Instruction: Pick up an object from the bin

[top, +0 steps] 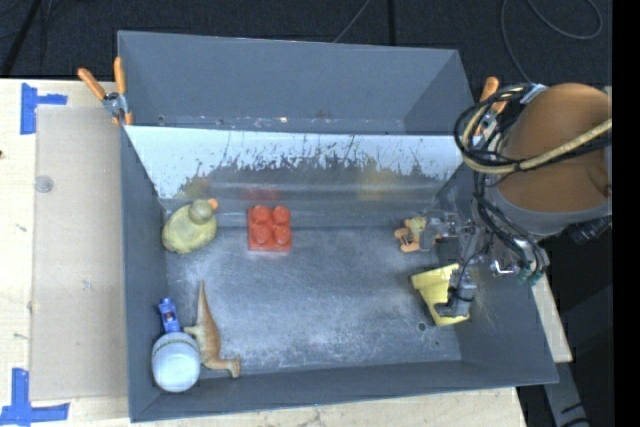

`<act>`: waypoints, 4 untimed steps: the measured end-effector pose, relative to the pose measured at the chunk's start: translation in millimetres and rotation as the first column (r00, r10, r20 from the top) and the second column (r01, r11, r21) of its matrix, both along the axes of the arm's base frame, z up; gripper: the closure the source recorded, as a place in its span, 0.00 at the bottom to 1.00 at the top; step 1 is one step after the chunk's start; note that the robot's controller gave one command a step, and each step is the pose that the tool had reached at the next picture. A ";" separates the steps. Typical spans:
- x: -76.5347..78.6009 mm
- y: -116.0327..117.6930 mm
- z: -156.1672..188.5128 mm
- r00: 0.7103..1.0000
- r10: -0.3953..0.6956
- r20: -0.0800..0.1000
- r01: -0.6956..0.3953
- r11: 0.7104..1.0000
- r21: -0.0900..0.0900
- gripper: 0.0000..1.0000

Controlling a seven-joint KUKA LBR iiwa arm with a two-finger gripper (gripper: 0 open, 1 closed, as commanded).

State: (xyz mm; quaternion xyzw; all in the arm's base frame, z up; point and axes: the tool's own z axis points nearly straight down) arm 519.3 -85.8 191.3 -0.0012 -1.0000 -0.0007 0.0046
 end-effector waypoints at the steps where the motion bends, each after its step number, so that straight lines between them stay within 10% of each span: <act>1: 1.7 0.3 4.1 1.000 0.002 0.008 -0.002 1.000 -0.001 0.00; 3: -10.2 -35.6 -56.6 0.999 0.050 0.007 -0.050 0.999 0.000 0.00; 4: 12.1 -50.0 -72.2 0.970 0.242 0.012 -0.242 0.970 0.003 1.00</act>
Offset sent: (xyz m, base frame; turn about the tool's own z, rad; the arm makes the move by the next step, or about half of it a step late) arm -0.0071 -0.0594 -0.0465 -0.1428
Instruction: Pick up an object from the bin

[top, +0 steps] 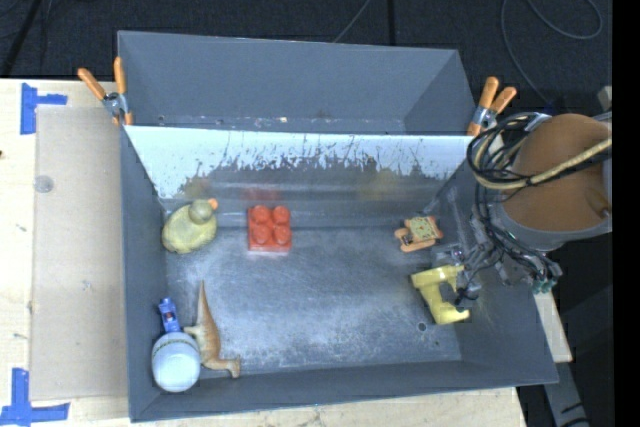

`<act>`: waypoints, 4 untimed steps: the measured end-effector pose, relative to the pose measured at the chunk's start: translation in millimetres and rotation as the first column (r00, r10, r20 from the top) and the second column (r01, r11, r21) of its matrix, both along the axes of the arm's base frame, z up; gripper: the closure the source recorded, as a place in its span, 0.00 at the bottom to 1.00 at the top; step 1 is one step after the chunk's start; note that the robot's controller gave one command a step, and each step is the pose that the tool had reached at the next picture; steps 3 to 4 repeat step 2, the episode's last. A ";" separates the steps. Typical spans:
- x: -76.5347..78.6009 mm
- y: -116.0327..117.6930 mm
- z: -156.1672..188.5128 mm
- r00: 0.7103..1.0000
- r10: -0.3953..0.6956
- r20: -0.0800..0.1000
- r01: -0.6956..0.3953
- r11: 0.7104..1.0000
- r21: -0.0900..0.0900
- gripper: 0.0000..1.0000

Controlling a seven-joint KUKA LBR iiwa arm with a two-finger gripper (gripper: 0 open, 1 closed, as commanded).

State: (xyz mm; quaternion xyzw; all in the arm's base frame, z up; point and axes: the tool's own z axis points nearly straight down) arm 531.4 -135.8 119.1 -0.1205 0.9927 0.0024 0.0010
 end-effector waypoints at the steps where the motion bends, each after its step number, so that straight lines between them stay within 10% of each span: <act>1: 0.0 0.1 0.0 1.000 0.000 0.000 0.000 1.000 0.000 1.00; 2: -2.3 -5.9 84.9 1.000 -0.021 0.000 0.021 1.000 0.001 1.00; 4: -2.3 -5.9 84.9 1.000 -0.021 0.000 0.021 1.000 0.001 1.00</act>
Offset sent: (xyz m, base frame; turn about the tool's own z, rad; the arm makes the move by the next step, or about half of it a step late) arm -0.0028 -0.0066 0.0855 0.0207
